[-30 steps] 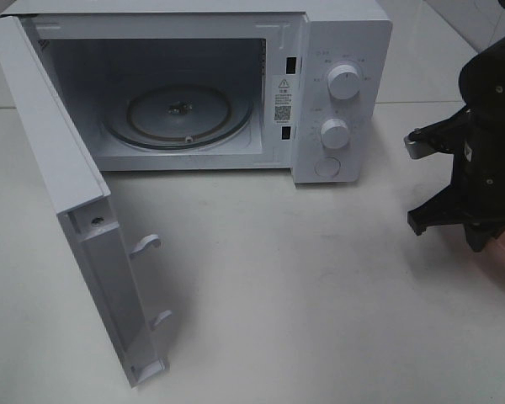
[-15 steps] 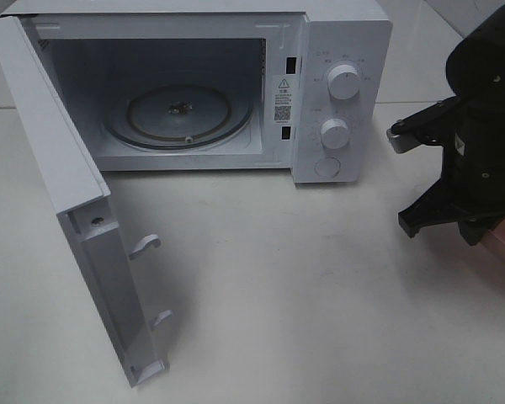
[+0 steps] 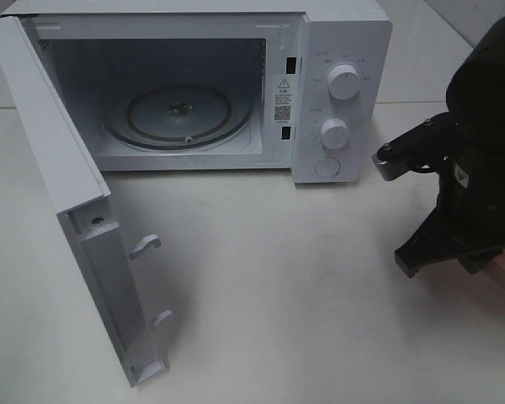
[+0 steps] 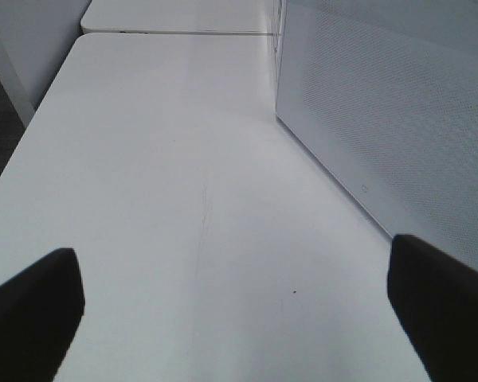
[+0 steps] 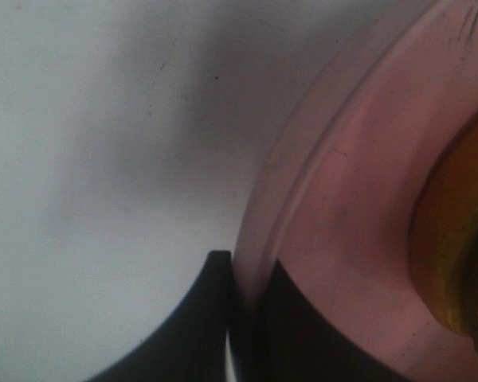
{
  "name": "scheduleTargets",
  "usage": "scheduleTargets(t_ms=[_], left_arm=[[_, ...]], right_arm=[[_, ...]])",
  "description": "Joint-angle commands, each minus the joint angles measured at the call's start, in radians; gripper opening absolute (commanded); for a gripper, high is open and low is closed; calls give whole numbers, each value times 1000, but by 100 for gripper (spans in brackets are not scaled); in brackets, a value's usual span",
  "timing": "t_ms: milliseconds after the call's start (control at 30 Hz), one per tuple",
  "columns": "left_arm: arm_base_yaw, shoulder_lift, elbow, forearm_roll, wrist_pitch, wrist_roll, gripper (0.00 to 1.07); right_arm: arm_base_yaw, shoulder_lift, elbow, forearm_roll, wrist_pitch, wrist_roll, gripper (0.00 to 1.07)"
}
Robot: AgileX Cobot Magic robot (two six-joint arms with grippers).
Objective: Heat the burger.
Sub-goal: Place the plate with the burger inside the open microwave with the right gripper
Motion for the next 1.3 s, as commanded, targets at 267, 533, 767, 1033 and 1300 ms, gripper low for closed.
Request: scheduleTargets(t_ms=[267, 533, 767, 1033, 1300], left_arm=[[-4, -21, 3, -1, -8, -4, 98], [-4, -21, 3, -1, -8, -4, 98], [-4, -21, 3, -1, -8, -4, 98], [-4, -21, 3, -1, -8, -4, 98], [-4, -21, 3, -1, -8, -4, 98]], right_arm=[[137, -60, 4, -47, 72, 8, 0], [244, -65, 4, -52, 113, -4, 0], [343, -65, 4, -52, 120, -11, 1], [442, -65, 4, -58, 119, -62, 1], [491, -65, 4, -132, 107, -173, 1]])
